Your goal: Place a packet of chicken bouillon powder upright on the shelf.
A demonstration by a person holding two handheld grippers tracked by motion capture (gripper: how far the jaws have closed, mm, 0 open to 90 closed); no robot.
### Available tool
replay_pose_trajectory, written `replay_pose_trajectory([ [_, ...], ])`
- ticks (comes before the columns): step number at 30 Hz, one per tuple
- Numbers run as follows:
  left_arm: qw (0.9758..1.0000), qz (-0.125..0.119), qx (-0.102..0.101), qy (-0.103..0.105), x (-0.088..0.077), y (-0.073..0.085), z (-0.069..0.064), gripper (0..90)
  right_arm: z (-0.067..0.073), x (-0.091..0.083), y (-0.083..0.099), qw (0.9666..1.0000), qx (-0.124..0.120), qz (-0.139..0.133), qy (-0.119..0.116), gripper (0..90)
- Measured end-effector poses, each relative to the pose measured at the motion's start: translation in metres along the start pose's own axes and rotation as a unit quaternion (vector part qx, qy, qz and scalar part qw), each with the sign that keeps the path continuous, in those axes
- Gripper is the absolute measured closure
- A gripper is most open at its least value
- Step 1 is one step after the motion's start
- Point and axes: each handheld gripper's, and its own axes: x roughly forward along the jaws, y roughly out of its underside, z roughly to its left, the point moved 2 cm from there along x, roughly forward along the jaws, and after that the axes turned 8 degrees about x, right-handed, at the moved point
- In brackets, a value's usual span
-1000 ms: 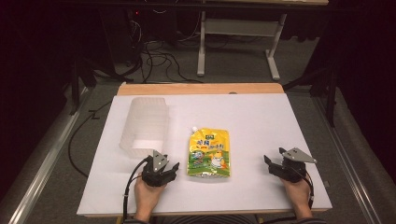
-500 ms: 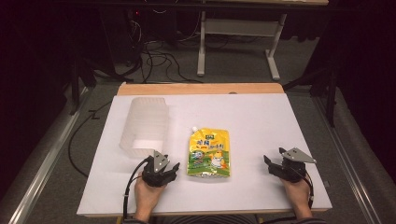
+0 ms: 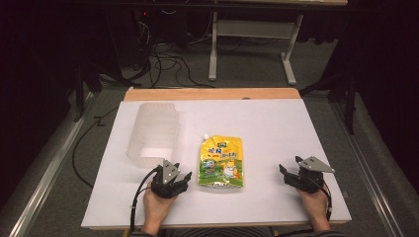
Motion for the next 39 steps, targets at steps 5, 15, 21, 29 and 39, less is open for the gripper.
replay_pose_trajectory([
  [5, 1.0, 0.0, -0.006, 0.005, 0.0, -0.001, -0.001, 43.9, 0.0, 0.0, 0.0, 1.0, -0.001, -0.001, 0.0, 30.8],
  [15, 0.9997, -0.015, -0.016, 0.014, -0.004, -0.01, -0.005, 42.1, 0.0, 0.0, 0.0, 1.0, -0.005, -0.003, 0.001, 30.8],
  [21, 0.9995, -0.016, -0.015, 0.022, -0.003, -0.019, -0.008, 40.5, 0.001, 0.0, 0.0, 1.0, -0.006, -0.003, 0.001, 30.8],
  [29, 0.9991, 0.0, -0.034, 0.026, 0.0, -0.028, -0.008, 40.2, 0.001, 0.0, 0.0, 1.0, -0.009, -0.004, 0.002, 30.7],
  [39, 0.9981, 0.017, -0.045, 0.04, 0.01, -0.045, -0.009, 39.2, 0.001, 0.0, 0.0, 0.9999, -0.015, -0.006, 0.004, 30.7],
])
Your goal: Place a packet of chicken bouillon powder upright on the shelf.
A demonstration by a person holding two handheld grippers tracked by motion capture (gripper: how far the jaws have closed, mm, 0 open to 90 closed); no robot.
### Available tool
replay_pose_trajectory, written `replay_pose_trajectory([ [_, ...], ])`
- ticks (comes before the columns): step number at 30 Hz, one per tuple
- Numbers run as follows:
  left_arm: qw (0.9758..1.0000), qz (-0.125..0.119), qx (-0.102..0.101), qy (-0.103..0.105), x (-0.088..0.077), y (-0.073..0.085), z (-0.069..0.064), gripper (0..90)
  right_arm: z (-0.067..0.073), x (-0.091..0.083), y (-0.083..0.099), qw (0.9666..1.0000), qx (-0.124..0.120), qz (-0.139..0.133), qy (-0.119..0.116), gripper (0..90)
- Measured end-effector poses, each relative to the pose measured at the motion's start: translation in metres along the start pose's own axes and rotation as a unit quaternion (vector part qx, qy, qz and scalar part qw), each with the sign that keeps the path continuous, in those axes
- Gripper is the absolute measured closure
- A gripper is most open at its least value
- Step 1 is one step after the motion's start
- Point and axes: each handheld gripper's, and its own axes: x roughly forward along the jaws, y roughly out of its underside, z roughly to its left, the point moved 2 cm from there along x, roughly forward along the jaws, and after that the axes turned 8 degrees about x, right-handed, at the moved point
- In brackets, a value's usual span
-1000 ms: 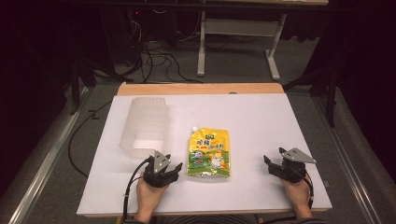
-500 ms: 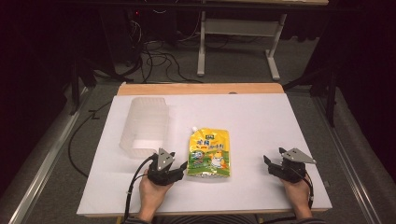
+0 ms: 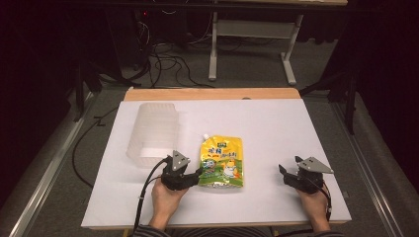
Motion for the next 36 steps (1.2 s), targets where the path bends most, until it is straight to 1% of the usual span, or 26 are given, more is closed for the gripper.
replay_pose_trajectory([
  [1, 1.0, 0.0, -0.003, 0.0, 0.001, -0.002, 0.0, 39.2, 0.0, 0.0, 0.0, 1.0, 0.0, 0.0, 0.0, 30.7],
  [2, 1.0, 0.001, -0.009, 0.004, 0.002, -0.003, 0.0, 39.1, 0.0, 0.0, 0.0, 1.0, 0.0, 0.0, 0.0, 30.6],
  [3, 0.9997, 0.006, -0.021, 0.007, 0.004, -0.007, 0.0, 39.1, 0.0, 0.0, 0.0, 1.0, 0.0, -0.001, -0.001, 30.6],
  [4, 0.9997, 0.006, -0.021, 0.007, 0.004, -0.007, 0.0, 39.0, 0.0, 0.0, 0.0, 1.0, 0.0, -0.001, -0.001, 30.6],
  [7, 0.9993, 0.026, -0.027, 0.007, 0.01, -0.012, 0.001, 39.0, 0.0, 0.0, 0.0, 1.0, -0.001, -0.001, 0.0, 30.6],
  [12, 0.998, 0.047, -0.04, 0.01, 0.018, -0.019, 0.003, 38.6, 0.0, -0.001, 0.0, 1.0, 0.001, -0.001, 0.0, 30.6],
  [15, 0.9966, 0.06, -0.055, 0.014, 0.026, -0.023, 0.004, 38.1, 0.0, -0.001, 0.0, 1.0, 0.001, -0.001, 0.0, 30.6],
  [18, 0.9951, 0.065, -0.072, 0.02, 0.031, -0.027, 0.006, 37.3, 0.0, -0.001, 0.0, 1.0, 0.002, -0.001, 0.0, 30.5],
  [19, 0.9947, 0.068, -0.075, 0.02, 0.033, -0.028, 0.006, 37.2, 0.0, -0.001, 0.0, 1.0, 0.002, -0.002, 0.0, 30.6],
  [21, 0.9955, 0.062, -0.066, 0.028, 0.039, -0.031, 0.009, 37.1, 0.0, -0.001, 0.0, 1.0, 0.003, -0.002, 0.0, 30.6],
  [22, 0.9938, 0.07, -0.083, 0.024, 0.039, -0.032, 0.009, 37.2, 0.0, -0.001, 0.0, 1.0, 0.003, -0.002, 0.0, 30.5],
  [23, 0.9928, 0.076, -0.09, 0.024, 0.041, -0.034, 0.01, 37.2, 0.0, -0.001, 0.0, 1.0, 0.003, -0.002, -0.001, 30.5],
  [25, 0.9904, 0.075, -0.112, 0.028, 0.044, -0.036, 0.013, 37.1, 0.0, -0.001, 0.0, 1.0, 0.001, -0.002, -0.001, 30.5],
  [26, 0.9884, 0.079, -0.127, 0.029, 0.046, -0.036, 0.015, 37.2, 0.0, -0.001, 0.0, 1.0, 0.002, -0.002, -0.001, 30.5],
  [27, 0.9857, 0.083, -0.143, 0.032, 0.049, -0.036, 0.019, 37.1, 0.0, -0.001, 0.0, 1.0, 0.002, -0.003, 0.0, 30.5],
  [28, 0.9838, 0.087, -0.154, 0.031, 0.052, -0.036, 0.021, 37.1, 0.0, -0.001, 0.0, 1.0, 0.003, -0.003, -0.001, 30.5],
  [31, 0.981, 0.101, -0.164, 0.025, 0.058, -0.033, 0.025, 37.1, 0.0, -0.001, 0.0, 1.0, -0.001, -0.003, -0.001, 30.5],
  [33, 0.9798, 0.105, -0.169, 0.024, 0.062, -0.032, 0.026, 37.0, 0.0, -0.001, 0.0, 1.0, -0.001, -0.003, -0.002, 30.4],
  [36, 0.9782, 0.107, -0.176, 0.027, 0.065, -0.031, 0.027, 36.9, 0.0, -0.001, 0.0, 1.0, -0.002, -0.003, -0.002, 30.5],
])
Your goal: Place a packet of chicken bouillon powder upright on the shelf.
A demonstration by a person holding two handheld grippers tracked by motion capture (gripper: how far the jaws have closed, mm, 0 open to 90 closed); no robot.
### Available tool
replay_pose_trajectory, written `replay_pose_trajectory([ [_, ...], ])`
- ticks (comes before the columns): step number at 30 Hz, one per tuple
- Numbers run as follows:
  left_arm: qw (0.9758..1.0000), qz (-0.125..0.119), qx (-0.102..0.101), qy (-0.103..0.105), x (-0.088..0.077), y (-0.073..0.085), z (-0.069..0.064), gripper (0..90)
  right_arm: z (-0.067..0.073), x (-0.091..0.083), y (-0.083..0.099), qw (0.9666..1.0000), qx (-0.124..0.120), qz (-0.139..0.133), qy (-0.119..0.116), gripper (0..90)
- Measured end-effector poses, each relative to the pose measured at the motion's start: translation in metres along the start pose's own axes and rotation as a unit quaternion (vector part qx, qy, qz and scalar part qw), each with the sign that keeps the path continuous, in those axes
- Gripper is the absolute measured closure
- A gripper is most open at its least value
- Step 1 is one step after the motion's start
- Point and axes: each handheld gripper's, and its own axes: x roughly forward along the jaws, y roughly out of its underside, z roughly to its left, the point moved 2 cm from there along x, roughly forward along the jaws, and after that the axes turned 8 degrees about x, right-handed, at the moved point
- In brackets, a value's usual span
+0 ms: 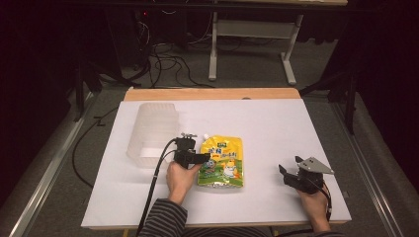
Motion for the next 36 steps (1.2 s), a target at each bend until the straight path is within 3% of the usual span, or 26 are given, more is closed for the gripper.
replay_pose_trajectory([
  [3, 0.9999, 0.013, -0.005, 0.007, 0.005, -0.001, -0.001, 36.8, 0.0, 0.0, 0.0, 1.0, 0.0, 0.001, 0.001, 30.5],
  [7, 0.9994, 0.031, 0.008, 0.01, 0.012, -0.007, -0.008, 36.7, 0.0, 0.0, 0.0, 1.0, 0.0, 0.001, 0.001, 30.4],
  [10, 0.9994, 0.027, -0.009, 0.019, 0.015, -0.01, -0.006, 37.1, 0.001, 0.0, 0.0, 1.0, 0.001, -0.002, 0.001, 30.4],
  [17, 0.9991, 0.036, 0.002, 0.021, 0.016, -0.011, -0.009, 44.3, 0.001, 0.0, 0.0, 1.0, -0.002, 0.0, 0.002, 30.4],
  [22, 0.9989, 0.039, 0.011, 0.023, 0.017, -0.01, -0.011, 55.1, 0.001, 0.0, 0.0, 1.0, -0.004, 0.001, 0.004, 30.4],
  [27, 0.9975, 0.053, 0.039, 0.024, 0.018, -0.011, -0.018, 71.3, 0.002, 0.0, 0.0, 1.0, -0.006, 0.0, 0.004, 30.2],
  [33, 0.9968, 0.053, 0.052, 0.027, 0.016, -0.012, -0.019, 87.5, 0.002, 0.0, 0.0, 1.0, -0.006, 0.001, 0.005, 30.2],
  [36, 0.9962, 0.049, 0.066, 0.029, 0.013, -0.012, -0.021, 89.3, 0.002, 0.0, 0.0, 1.0, -0.007, 0.002, 0.006, 30.2],
])
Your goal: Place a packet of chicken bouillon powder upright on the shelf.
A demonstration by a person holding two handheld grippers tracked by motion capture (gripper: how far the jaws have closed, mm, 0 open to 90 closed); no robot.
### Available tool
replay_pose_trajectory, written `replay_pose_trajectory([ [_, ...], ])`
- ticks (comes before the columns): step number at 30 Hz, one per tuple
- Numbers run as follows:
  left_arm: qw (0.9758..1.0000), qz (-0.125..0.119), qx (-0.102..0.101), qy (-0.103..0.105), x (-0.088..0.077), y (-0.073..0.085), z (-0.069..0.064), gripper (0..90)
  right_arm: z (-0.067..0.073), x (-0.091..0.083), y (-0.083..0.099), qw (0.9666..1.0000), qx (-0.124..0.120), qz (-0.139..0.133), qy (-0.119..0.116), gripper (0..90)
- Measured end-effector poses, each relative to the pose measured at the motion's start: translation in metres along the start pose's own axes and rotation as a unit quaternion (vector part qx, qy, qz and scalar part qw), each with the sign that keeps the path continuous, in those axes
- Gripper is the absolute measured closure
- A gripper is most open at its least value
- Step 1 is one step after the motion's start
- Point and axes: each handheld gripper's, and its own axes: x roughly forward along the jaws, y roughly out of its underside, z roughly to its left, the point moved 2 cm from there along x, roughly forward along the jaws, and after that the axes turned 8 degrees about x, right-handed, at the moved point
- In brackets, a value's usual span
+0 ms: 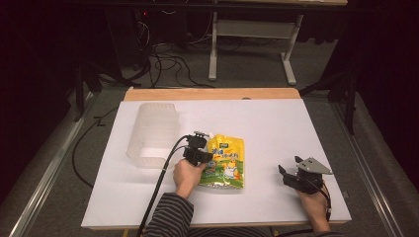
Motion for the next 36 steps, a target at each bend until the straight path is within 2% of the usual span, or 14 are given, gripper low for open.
replay_pose_trajectory([
  [1, 1.0, -0.003, 0.004, 0.002, -0.002, 0.0, -0.001, 89.6, 0.0, 0.0, 0.0, 1.0, 0.0, 0.0, -0.001, 30.2],
  [2, 0.9999, -0.011, -0.003, 0.007, -0.003, 0.0, -0.003, 89.8, 0.0, 0.0, 0.0, 1.0, -0.004, -0.001, 0.0, 30.2],
  [3, 0.9997, -0.017, 0.014, 0.009, -0.01, -0.001, -0.003, 90.0, 0.001, 0.0, 0.0, 1.0, -0.006, 0.002, 0.002, 30.2],
  [5, 0.9995, -0.023, 0.018, 0.01, -0.013, -0.002, -0.005, 90.0, 0.001, 0.001, 0.0, 1.0, -0.007, 0.002, 0.003, 30.2],
  [12, 0.997, -0.045, 0.062, 0.01, -0.032, -0.01, -0.018, 90.0, 0.002, 0.001, 0.0, 1.0, -0.008, 0.002, 0.003, 30.2],
  [16, 0.9955, -0.061, 0.068, 0.024, -0.043, -0.012, -0.021, 90.0, 0.001, 0.001, 0.0, 0.9999, -0.011, 0.001, 0.002, 29.9],
  [26, 0.9884, -0.099, 0.112, 0.027, -0.075, -0.02, -0.038, 90.0, 0.002, 0.001, 0.0, 0.9999, -0.012, 0.002, 0.002, 29.9],
  [30, 0.9851, -0.102, 0.136, 0.024, -0.085, -0.022, -0.044, 90.0, 0.002, 0.001, 0.0, 0.9999, -0.012, 0.002, 0.002, 29.9],
  [33, 0.9826, -0.109, 0.149, 0.021, -0.091, -0.023, -0.047, 90.0, 0.002, 0.001, 0.0, 0.9999, -0.013, 0.003, 0.004, 29.9],
  [36, 0.9811, -0.114, 0.155, 0.02, -0.098, -0.023, -0.048, 90.0, 0.003, 0.001, 0.0, 0.9999, -0.013, 0.002, 0.003, 29.9],
])
